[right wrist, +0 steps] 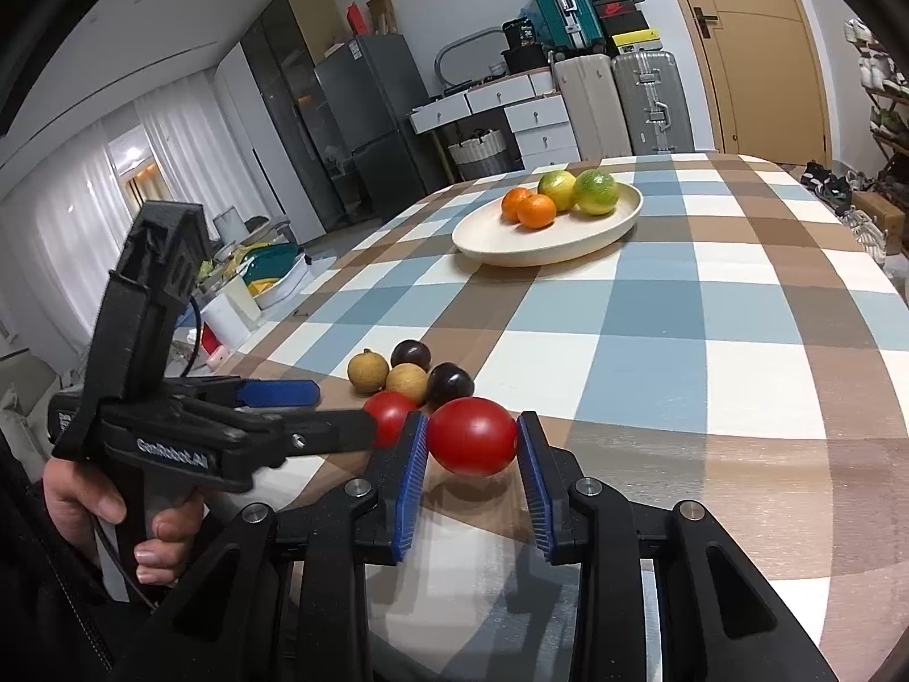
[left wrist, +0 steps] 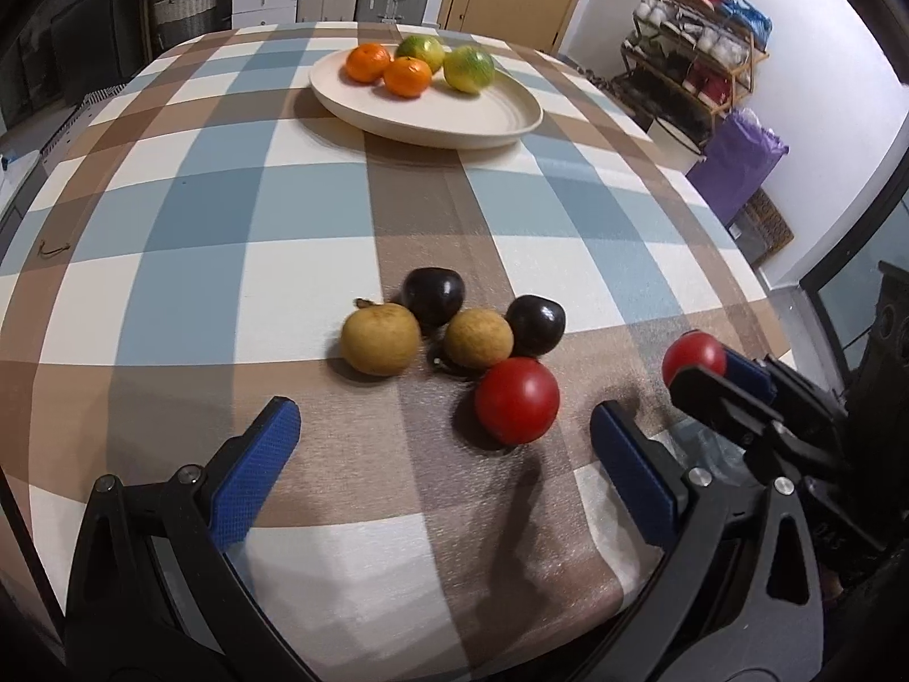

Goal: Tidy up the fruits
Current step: 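Lift the tomato with the right tool while the left tool grasps the other red tomato, then carry both tomatoes onto the cream plate and open both tools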

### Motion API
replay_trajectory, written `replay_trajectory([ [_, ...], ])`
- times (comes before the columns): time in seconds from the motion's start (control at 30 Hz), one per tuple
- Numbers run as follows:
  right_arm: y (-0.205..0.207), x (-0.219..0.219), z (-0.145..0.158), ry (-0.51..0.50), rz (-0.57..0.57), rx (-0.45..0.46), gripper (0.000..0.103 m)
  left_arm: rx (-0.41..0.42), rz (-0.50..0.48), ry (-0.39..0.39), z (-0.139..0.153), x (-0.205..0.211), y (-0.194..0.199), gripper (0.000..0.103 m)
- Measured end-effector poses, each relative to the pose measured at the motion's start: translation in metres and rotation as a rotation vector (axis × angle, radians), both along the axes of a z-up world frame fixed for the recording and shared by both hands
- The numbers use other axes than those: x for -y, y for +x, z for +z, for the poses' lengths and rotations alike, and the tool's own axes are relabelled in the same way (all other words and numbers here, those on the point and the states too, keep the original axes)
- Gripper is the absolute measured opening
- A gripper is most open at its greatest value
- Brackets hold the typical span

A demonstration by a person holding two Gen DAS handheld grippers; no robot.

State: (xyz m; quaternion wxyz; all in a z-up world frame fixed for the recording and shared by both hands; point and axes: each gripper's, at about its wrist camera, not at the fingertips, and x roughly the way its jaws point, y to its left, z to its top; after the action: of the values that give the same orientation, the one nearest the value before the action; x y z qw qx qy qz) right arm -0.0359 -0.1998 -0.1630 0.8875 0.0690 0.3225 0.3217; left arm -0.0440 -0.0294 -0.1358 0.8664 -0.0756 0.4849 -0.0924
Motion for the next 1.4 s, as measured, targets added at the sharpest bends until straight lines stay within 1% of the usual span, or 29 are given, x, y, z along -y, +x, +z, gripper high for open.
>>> replay_trajectory([
  [0.2,0.001,0.010,-0.001,0.017,-0.011,0.010,0.032,-0.039,0.000,0.039,-0.002,0.014,0.006,0.101],
  [0.27,0.000,0.013,0.000,0.024,-0.013,0.013,0.032,-0.039,-0.001,0.052,0.000,0.018,0.007,0.101],
  [0.37,-0.001,0.016,0.000,0.032,-0.014,0.024,0.032,-0.048,0.012,0.109,-0.002,0.024,0.011,0.101],
  [0.47,-0.001,0.021,0.000,0.048,-0.021,0.022,0.032,-0.060,0.035,0.145,-0.004,0.026,0.013,0.090],
  [0.5,0.000,0.023,-0.001,0.051,-0.025,0.021,0.032,-0.055,0.039,0.158,-0.004,0.027,0.013,0.082],
  [0.57,0.000,0.026,-0.001,0.060,-0.031,0.016,0.032,-0.050,0.036,0.158,-0.003,0.028,0.013,0.074],
  [0.6,0.000,0.027,-0.002,0.063,-0.032,0.015,0.032,-0.047,0.029,0.143,-0.002,0.028,0.013,0.068],
  [0.63,0.000,0.028,-0.002,0.066,-0.031,0.013,0.032,-0.044,0.021,0.128,-0.001,0.028,0.012,0.064],
  [0.7,-0.001,0.029,-0.002,0.072,-0.025,0.011,0.032,-0.041,0.004,0.095,0.001,0.027,0.011,0.044],
  [0.73,-0.001,0.029,-0.002,0.075,-0.022,0.011,0.032,-0.039,-0.002,0.070,0.002,0.027,0.011,0.039],
  [0.77,-0.002,0.029,-0.001,0.078,-0.018,0.013,0.032,-0.035,0.003,0.051,0.003,0.025,0.010,0.030],
  [0.8,-0.002,0.028,-0.001,0.080,-0.011,0.014,0.032,-0.035,0.011,0.036,0.003,0.024,0.009,0.029],
  [0.97,-0.007,0.025,0.003,0.082,0.014,0.037,0.032,-0.037,0.001,0.020,0.003,0.023,0.006,0.028],
  [1.07,-0.007,0.025,0.002,0.082,0.013,0.035,0.032,-0.044,-0.007,0.009,0.003,0.022,0.003,0.028],
  [1.13,-0.004,0.026,0.001,0.094,0.010,0.024,0.032,-0.041,-0.015,0.017,0.004,0.023,0.001,0.028],
  [1.23,-0.002,0.032,0.002,0.151,0.004,-0.004,0.032,-0.025,-0.025,0.040,0.005,0.025,-0.001,0.028],
  [1.33,-0.003,0.034,0.007,0.160,-0.010,0.010,0.032,-0.003,-0.050,0.037,0.011,0.027,-0.003,0.028],
  [1.4,-0.002,0.034,0.009,0.159,-0.018,0.019,0.032,0.009,-0.068,0.019,0.017,0.028,-0.002,0.028],
])
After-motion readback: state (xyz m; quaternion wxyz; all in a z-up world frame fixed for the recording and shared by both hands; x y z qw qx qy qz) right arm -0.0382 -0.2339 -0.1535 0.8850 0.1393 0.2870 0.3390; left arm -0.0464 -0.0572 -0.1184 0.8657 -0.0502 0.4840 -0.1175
